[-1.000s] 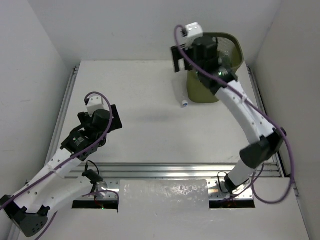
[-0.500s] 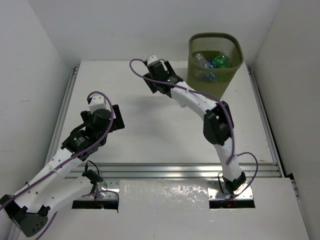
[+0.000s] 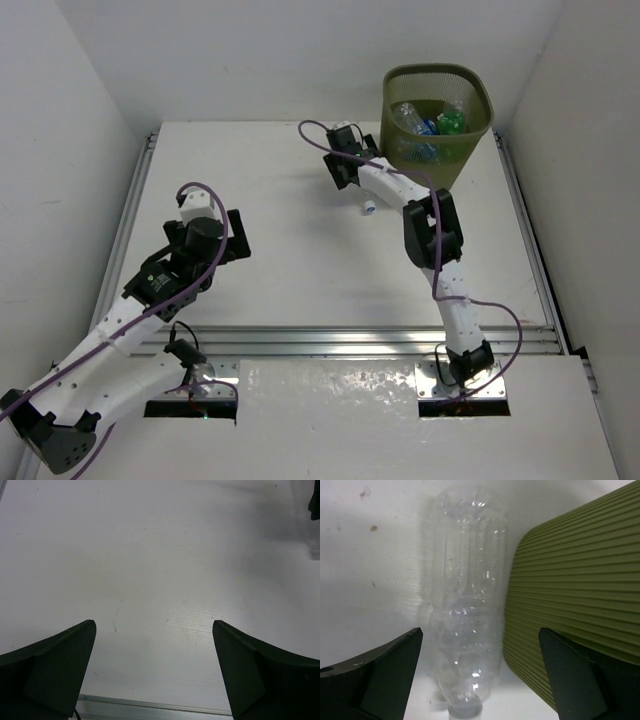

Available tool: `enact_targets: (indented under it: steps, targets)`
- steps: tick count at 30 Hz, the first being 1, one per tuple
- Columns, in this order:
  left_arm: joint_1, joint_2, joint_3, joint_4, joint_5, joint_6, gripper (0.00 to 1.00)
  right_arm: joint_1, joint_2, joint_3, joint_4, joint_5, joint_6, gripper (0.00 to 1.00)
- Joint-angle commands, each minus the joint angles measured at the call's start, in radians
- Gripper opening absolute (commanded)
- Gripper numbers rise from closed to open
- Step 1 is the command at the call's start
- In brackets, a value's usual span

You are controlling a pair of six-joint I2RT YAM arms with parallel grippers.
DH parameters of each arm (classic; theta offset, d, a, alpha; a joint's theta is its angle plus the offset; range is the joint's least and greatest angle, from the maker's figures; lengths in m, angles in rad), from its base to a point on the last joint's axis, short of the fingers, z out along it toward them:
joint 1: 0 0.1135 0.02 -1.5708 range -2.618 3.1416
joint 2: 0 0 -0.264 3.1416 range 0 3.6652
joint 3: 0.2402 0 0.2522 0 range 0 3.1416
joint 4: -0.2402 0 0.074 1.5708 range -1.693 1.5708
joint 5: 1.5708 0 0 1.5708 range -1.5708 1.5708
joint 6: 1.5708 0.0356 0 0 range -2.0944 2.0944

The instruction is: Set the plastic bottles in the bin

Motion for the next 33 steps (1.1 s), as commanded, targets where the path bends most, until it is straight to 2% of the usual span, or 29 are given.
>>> enact_targets:
  steps: [1,4,7,8,11,12,13,15,16,17,20,23,28,33]
  targets:
    - [0.008,0.001,0.000,0.041,0.012,0.013,1.00,0.001,0.061,-0.009,0.025,-0.032,0.045,0.97]
    - [0.008,0.009,0.000,0.042,0.015,0.014,1.00,-0.002,0.064,-0.040,0.033,-0.075,0.077,0.88]
    - [0.008,0.004,-0.002,0.045,0.020,0.017,1.00,0.002,0.016,-0.090,0.051,-0.155,0.123,0.57]
    - [0.008,0.004,-0.002,0.045,0.021,0.017,1.00,0.005,-0.012,-0.145,0.068,-0.187,0.128,0.38]
    - [0.008,0.006,-0.003,0.047,0.023,0.019,1.00,0.051,-0.188,-0.282,0.187,-0.403,0.126,0.14]
    - [0.008,0.007,-0.003,0.047,0.024,0.019,1.00,0.061,-0.254,-0.331,0.227,-0.558,0.128,0.12]
    - [0.008,0.006,-0.003,0.047,0.026,0.021,1.00,0.067,-0.404,-0.443,0.325,-0.633,0.137,0.11]
    - [0.010,0.004,-0.003,0.047,0.027,0.022,1.00,0.065,-0.553,-0.545,0.418,-0.763,0.189,0.11]
    - [0.010,0.000,-0.003,0.048,0.026,0.022,1.00,0.062,-0.675,-0.608,0.482,-0.768,0.194,0.07]
    - [0.010,-0.002,-0.005,0.047,0.024,0.021,1.00,0.059,-0.725,-0.624,0.495,-0.761,0.177,0.00]
    - [0.010,-0.012,-0.006,0.051,0.032,0.025,1.00,0.026,-0.828,-0.592,0.463,-0.709,0.120,0.00]
    - [0.011,-0.016,-0.006,0.053,0.037,0.027,1.00,-0.060,-0.825,-0.460,0.308,-0.615,0.097,0.00]
    - [0.010,-0.017,-0.008,0.058,0.043,0.030,1.00,-0.211,-0.726,-0.209,0.109,-0.519,0.102,0.01]
    - [0.010,-0.006,-0.008,0.058,0.050,0.031,1.00,-0.361,-0.553,0.044,-0.010,-0.557,0.149,0.05]
